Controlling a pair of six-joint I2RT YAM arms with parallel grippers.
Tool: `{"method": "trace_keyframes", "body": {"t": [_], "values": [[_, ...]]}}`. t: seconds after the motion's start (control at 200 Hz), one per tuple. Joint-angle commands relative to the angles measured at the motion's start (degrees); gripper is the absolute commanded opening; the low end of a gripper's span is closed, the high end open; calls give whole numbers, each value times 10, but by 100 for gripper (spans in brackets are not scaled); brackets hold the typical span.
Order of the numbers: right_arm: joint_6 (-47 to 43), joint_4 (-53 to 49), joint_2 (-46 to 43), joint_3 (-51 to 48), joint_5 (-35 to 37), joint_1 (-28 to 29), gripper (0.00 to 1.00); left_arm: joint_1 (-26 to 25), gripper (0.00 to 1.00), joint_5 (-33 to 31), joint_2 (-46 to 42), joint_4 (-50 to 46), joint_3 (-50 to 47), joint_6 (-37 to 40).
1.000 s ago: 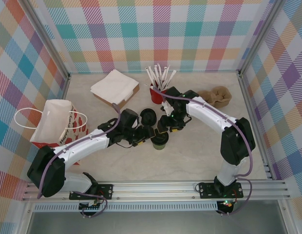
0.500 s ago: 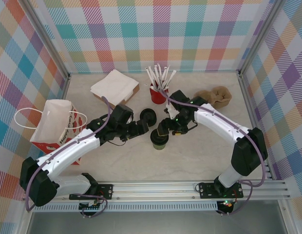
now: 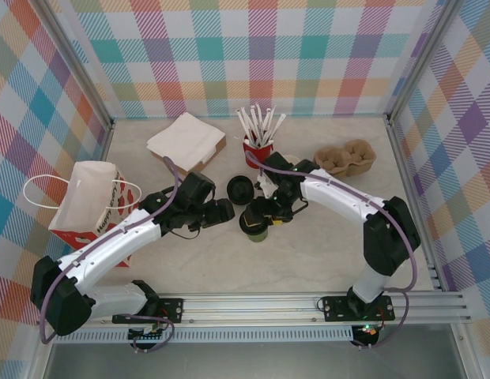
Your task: Pack the takeout coffee
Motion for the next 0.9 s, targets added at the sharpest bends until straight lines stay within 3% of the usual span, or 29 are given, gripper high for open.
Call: {"method": "trace_keyframes", "body": {"t": [0.0,0.285,0.565,0.745,0.895], "values": [[-10,10,17,40,-13,3,77,-5,80,-9,-17,-14,13,8],[-33,2,66,101,4,2,77,1,82,12,-17,2,1,-17],[-38,-51,52,143,122,1,78,30,82,61,7,38,-2,-38],[-19,-72,7,113,186,1,77,47,82,99,31,70,-6,-40],[2,-68,-30,68,182,1,70,51,82,134,59,113,-5,-39]]}}
